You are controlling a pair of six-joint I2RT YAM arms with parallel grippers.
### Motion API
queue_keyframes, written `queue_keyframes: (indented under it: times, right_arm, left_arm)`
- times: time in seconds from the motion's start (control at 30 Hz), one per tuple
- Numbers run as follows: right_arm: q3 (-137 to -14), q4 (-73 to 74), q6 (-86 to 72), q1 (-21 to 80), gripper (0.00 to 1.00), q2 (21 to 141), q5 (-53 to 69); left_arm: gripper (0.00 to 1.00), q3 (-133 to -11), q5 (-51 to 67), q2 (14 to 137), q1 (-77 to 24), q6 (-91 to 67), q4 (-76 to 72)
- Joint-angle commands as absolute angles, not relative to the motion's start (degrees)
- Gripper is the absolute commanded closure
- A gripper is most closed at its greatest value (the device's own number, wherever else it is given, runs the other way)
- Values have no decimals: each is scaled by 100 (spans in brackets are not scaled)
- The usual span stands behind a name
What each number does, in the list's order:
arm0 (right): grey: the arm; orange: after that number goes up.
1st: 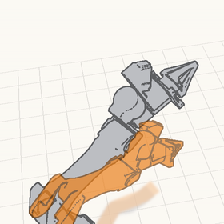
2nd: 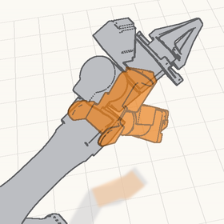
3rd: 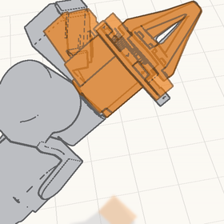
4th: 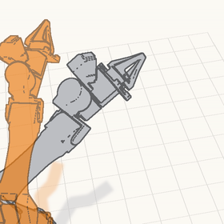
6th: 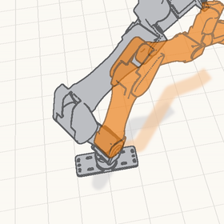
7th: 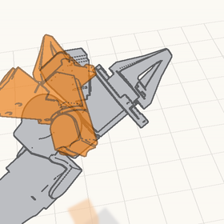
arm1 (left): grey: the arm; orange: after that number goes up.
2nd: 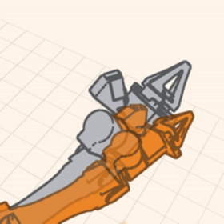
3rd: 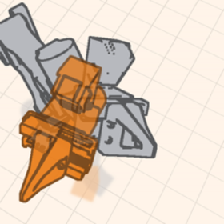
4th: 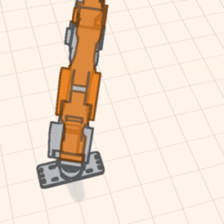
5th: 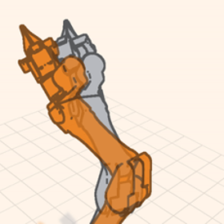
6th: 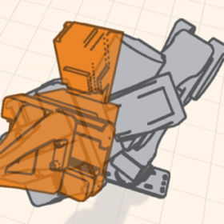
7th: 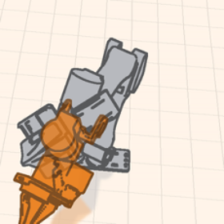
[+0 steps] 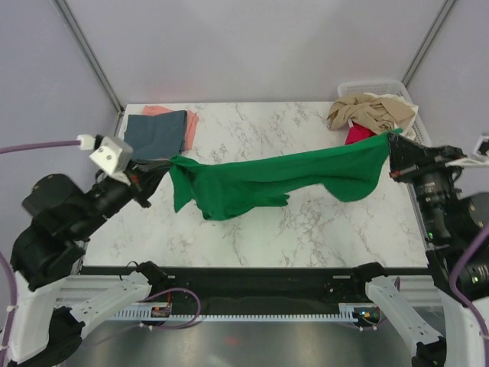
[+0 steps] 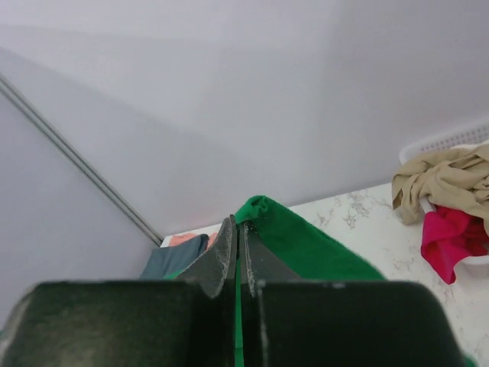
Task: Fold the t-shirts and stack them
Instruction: Flatten the tshirt out
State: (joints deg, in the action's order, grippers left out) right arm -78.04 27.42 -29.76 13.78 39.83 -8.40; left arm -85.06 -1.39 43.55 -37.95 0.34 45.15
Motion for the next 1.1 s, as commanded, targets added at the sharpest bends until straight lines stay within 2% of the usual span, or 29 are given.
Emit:
queue_keyframes:
  times: [0.0, 0.2, 0.37, 0.5, 0.57, 0.67, 0.77, 0.93, 1.0, 1.07]
  right_arm:
    - [-7672, 3041, -2725, 1398, 100, 3412, -581]
    - [-8216, 3146, -2496, 1187, 100, 2347, -369]
    - [-9271, 3427, -2259, 774, 100, 2460, -272]
    - [-9790, 3402, -2092, 694, 100, 2785, -483]
    - [-9957, 3427, -2013, 703, 100, 3136, -746]
    - [-10370, 3795, -1960, 686, 100, 4023, -1333]
    - [-10240, 4016, -2126, 686, 100, 5095, -1642]
    - [-9399, 3693, -2347, 685, 100, 6921, -1986]
    - [-9185, 3516, -2452, 686, 100, 7485, -2100]
    - [-9053, 3455, -2461, 685, 100, 8294, -2154]
  left_arm:
    - [98, -9252, 974, 4166, -3779, 1176, 4526]
    - [98, -10246, 1801, 4095, -3771, 1634, 4526]
    - [98, -10924, 2153, 4297, -3762, 1915, 4518]
    - [98, -11241, 1935, 4622, -3744, 2433, 4491]
    - [98, -11241, 1154, 4921, -3744, 2609, 4448]
    - [98, -10453, 20, 5079, -3735, 3111, 3765]
    - [98, -9704, -877, 5447, -3744, 3655, 2945]
    - [98, -8834, -1713, 7292, -3350, 4930, 1884]
    - [98, -8850, -1679, 7986, -2903, 4914, 1610]
    - [94, -9191, -1608, 9224, -2577, 4712, 1512]
